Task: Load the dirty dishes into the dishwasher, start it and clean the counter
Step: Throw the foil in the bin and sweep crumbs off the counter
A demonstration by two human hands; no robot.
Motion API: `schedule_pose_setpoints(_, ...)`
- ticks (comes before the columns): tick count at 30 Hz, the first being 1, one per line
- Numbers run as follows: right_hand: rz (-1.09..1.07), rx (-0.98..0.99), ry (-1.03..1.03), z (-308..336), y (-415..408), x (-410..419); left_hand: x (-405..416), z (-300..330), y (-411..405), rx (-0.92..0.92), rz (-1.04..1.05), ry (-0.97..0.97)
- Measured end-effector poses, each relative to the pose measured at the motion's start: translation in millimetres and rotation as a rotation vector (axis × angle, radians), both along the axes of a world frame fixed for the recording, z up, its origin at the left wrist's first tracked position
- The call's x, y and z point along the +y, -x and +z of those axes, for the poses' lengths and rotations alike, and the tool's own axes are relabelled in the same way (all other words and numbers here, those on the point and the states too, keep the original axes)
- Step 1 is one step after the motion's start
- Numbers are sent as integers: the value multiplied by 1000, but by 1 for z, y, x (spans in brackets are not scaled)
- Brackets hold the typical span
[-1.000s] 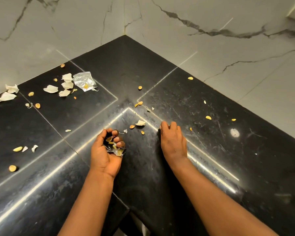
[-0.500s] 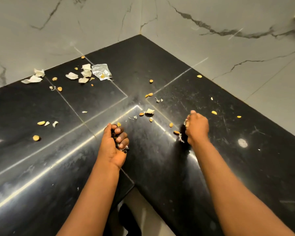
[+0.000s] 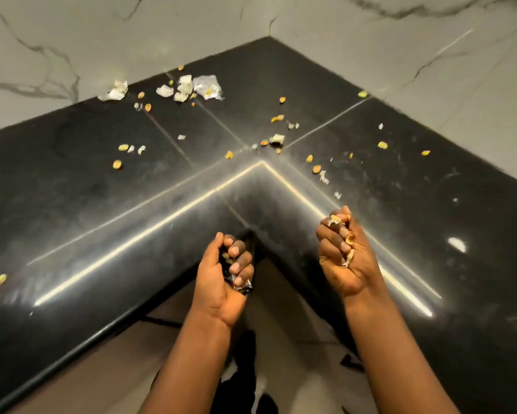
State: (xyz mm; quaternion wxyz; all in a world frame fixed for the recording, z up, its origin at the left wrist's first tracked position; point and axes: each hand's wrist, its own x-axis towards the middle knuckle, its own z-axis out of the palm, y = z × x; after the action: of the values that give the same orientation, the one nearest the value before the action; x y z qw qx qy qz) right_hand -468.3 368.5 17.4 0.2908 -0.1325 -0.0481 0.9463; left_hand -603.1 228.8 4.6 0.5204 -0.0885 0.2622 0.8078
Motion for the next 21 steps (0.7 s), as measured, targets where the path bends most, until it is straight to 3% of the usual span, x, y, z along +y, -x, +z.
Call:
schedule_pose_setpoints(3,216,154,18,-18,-9,-58,-53,-20,-21,-19,5,94)
schedule_pose_setpoints(5,302,110,27,-35,-13,-98,-84,-39,-27,-20,21,185)
schedule_pose_setpoints(9,372,-128,149,-89,-22,-175,-143,-95,-28,-42,35,368)
schedule_pose_setpoints(11,375,-338,222,-126,-23,-208,-174,-131,-27,-32,49,506)
schedule_pose_setpoints(16,415,-638,236,-256,-3,-282,-243,-246,-16,28,58,892)
schedule_pose_setpoints(21,337,-868,218,-375,37,-346,-279,-374,1,168,-112,1001)
